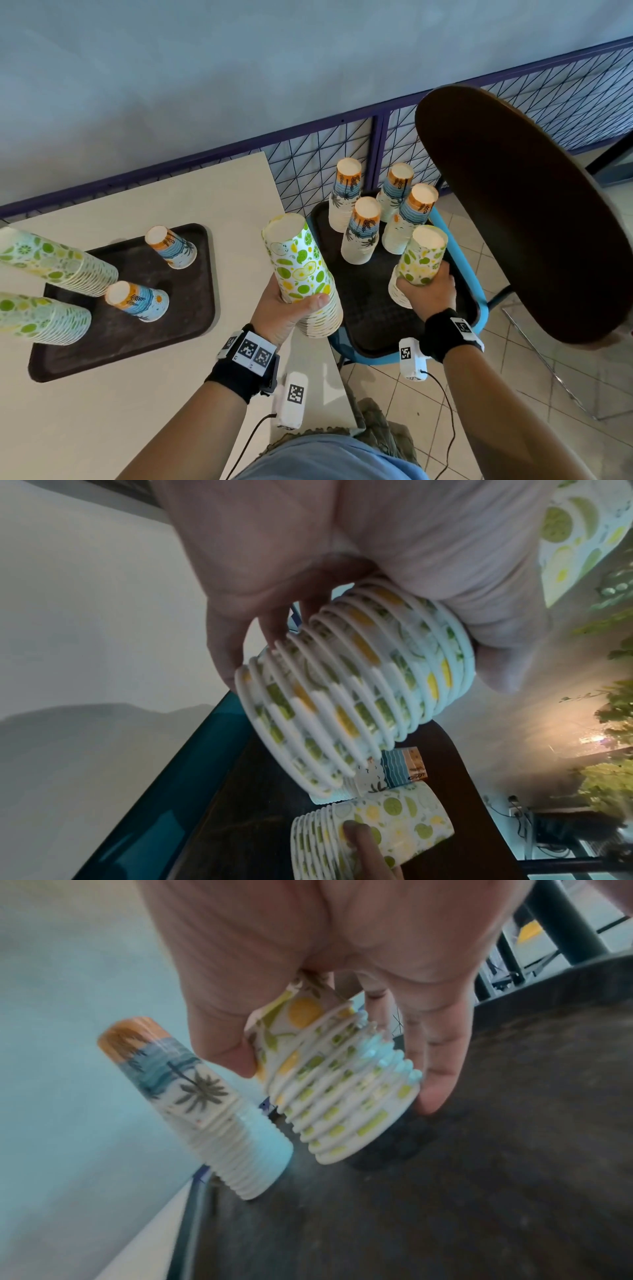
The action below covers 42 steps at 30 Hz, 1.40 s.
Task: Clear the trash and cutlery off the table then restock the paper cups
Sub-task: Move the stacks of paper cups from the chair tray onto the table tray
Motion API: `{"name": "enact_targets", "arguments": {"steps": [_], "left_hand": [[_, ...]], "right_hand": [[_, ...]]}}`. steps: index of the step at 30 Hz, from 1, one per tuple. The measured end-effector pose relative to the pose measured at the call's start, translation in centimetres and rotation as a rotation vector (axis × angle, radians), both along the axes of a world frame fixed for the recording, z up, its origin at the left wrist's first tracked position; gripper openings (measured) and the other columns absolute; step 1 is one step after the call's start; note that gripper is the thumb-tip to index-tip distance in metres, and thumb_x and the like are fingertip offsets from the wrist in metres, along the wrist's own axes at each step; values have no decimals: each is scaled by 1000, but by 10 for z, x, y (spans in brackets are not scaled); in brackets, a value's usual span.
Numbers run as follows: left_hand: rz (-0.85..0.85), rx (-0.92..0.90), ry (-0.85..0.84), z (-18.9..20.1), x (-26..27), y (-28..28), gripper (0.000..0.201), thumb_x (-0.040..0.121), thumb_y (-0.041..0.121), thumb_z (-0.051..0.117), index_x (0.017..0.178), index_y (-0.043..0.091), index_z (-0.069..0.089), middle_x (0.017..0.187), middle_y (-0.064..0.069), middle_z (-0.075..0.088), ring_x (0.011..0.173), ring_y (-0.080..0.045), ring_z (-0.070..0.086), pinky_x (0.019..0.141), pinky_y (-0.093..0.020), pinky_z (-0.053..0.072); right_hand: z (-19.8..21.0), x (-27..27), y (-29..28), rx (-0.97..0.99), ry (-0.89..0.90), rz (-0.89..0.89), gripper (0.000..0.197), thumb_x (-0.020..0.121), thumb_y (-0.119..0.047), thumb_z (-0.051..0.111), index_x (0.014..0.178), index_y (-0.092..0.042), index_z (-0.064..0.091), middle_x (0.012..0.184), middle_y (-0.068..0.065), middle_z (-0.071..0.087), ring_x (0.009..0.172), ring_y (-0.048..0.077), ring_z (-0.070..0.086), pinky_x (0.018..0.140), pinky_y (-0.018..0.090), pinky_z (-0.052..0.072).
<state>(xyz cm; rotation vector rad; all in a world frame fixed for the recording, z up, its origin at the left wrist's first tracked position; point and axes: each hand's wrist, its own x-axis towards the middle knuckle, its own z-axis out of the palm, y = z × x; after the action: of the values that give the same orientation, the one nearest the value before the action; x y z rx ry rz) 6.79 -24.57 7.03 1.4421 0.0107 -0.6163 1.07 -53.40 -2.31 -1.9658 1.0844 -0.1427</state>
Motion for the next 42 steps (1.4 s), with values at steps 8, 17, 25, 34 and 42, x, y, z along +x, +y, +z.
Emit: {"name": "enact_targets", "arguments": {"steps": [8,17,25,34,42], "left_hand": [[126,-58,-86,14,3,69,72,62,12,90,128,10,60,116,-6,77,109,-23,74,86,-34,59],[343,-30,-244,57,4,204,73,67,0,83,135,3,54,112,0,78,105,-16,74,89,-33,61],[549,121,-407,87,33,353,82,63,32,93,136,15,58,127,-4,73,119,-27,69,100,-55,55],[717,339,-496,97,84,478,80,64,38,93,130,8,60,121,-2,75,110,-18,73,98,-49,58],[696,436,-486,69,122,500,84,56,50,94,126,22,57,118,7,73,107,-12,72,95,-46,59]], "right_hand": [[32,-11,92,160,-159,130,68,73,-30,88,131,-23,52,122,2,66,109,23,64,89,34,49],[120,50,255,332,-475,430,58,75,-28,84,126,-19,58,113,-11,74,106,6,70,89,23,54],[184,155,416,414,-586,696,70,75,-39,84,134,-18,53,125,-4,71,116,15,68,101,46,55],[190,246,542,313,-495,775,81,62,-58,80,128,-22,49,119,-6,70,108,11,68,97,42,57],[184,292,608,4,-467,808,78,73,-37,81,136,-13,42,124,9,52,105,16,43,89,27,40]]}}
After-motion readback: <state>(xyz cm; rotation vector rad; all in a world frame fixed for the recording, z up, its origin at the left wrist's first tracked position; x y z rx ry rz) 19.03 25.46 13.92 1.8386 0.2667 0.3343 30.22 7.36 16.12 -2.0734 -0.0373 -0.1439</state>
